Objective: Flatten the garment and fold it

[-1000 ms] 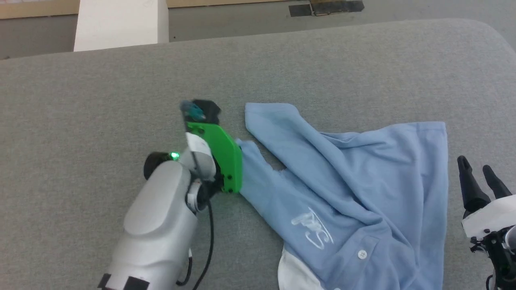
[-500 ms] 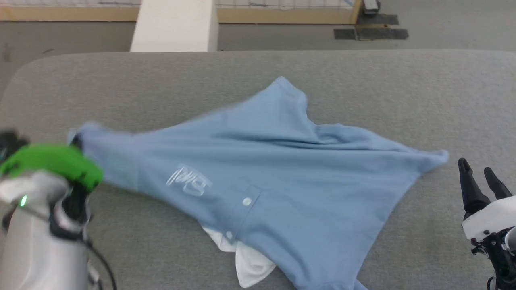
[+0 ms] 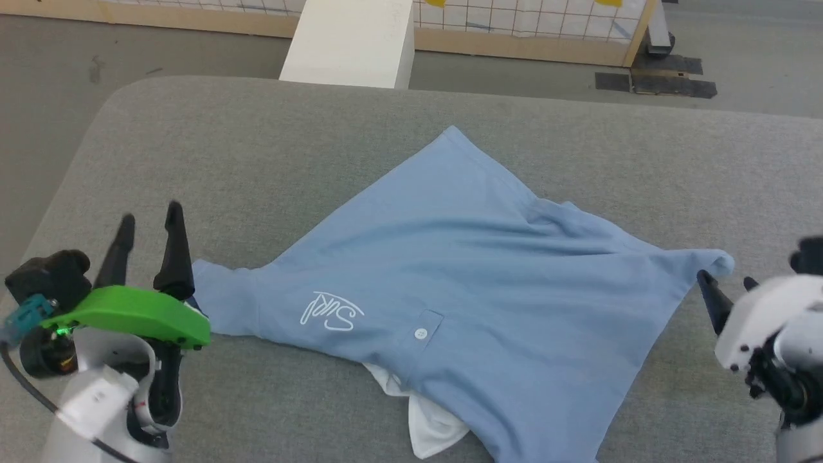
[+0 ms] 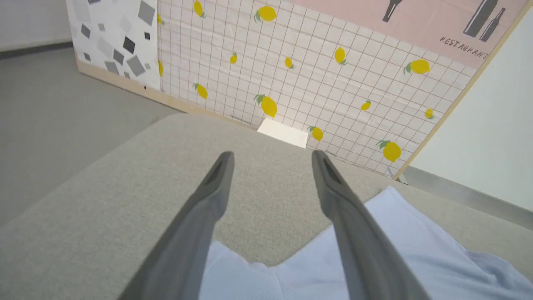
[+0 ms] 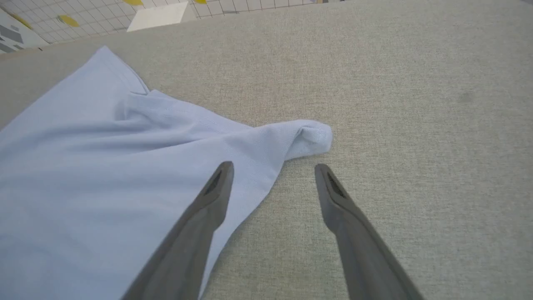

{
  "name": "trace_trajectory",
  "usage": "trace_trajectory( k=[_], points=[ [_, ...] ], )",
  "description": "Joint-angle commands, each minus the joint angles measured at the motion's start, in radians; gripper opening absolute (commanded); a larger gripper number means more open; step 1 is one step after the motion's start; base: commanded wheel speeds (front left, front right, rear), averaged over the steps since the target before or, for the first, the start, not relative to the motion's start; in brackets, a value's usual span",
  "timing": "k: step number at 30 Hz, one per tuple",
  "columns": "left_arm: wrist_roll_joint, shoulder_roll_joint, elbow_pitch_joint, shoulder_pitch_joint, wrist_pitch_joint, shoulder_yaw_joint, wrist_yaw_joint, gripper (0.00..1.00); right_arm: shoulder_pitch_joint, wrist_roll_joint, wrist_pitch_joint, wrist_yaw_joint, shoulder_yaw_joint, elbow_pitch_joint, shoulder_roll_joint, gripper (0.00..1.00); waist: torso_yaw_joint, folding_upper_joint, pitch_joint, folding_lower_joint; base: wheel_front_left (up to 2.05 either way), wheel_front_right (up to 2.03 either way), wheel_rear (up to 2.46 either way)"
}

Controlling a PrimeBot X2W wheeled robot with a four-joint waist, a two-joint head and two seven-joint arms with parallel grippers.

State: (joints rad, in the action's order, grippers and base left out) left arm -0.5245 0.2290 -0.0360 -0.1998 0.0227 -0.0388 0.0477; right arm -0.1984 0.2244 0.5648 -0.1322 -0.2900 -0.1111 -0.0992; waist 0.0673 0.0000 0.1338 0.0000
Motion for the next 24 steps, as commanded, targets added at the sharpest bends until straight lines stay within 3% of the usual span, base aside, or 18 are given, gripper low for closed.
trace_trajectory(
  k=[1,6,14,15,16,24],
  points=[
    [0.054,0.015,0.007,0.006,-0.064,0.022,-0.016,1.00,-0.048,-0.043,0.051,0.002,0.015,-0.030,-0.015,1.00,-0.001,0.0000,0.007,0.0000,0.00,0.00,0.00],
    [0.143,-0.008,0.011,0.051,-0.244,0.059,-0.023,1.00,-0.130,-0.142,0.197,0.002,0.083,-0.143,-0.047,1.00,0.013,0.0000,0.029,0.0000,0.00,0.00,0.00],
    [0.166,-0.076,0.006,0.093,-0.283,0.037,-0.027,1.00,-0.177,-0.174,0.263,0.002,0.131,-0.256,-0.055,1.00,0.065,0.0000,0.083,0.0000,0.00,0.00,0.00],
    [0.168,-0.081,0.007,0.088,-0.284,0.031,-0.033,1.00,-0.185,-0.165,0.269,0.002,0.128,-0.257,-0.061,0.55,0.075,0.0000,0.091,0.0000,0.00,0.00,0.00],
    [0.171,-0.084,0.008,0.084,-0.284,0.027,-0.037,1.00,-0.191,-0.160,0.274,0.002,0.133,-0.256,-0.069,0.00,0.082,0.0000,0.096,0.0000,0.00,0.00,0.00],
    [0.196,-0.133,0.017,0.059,-0.284,0.016,-0.072,1.00,-0.377,-0.115,0.295,0.002,0.156,-0.231,-0.209,0.00,0.150,0.0000,0.139,0.0000,0.00,0.00,0.00]
  ],
)
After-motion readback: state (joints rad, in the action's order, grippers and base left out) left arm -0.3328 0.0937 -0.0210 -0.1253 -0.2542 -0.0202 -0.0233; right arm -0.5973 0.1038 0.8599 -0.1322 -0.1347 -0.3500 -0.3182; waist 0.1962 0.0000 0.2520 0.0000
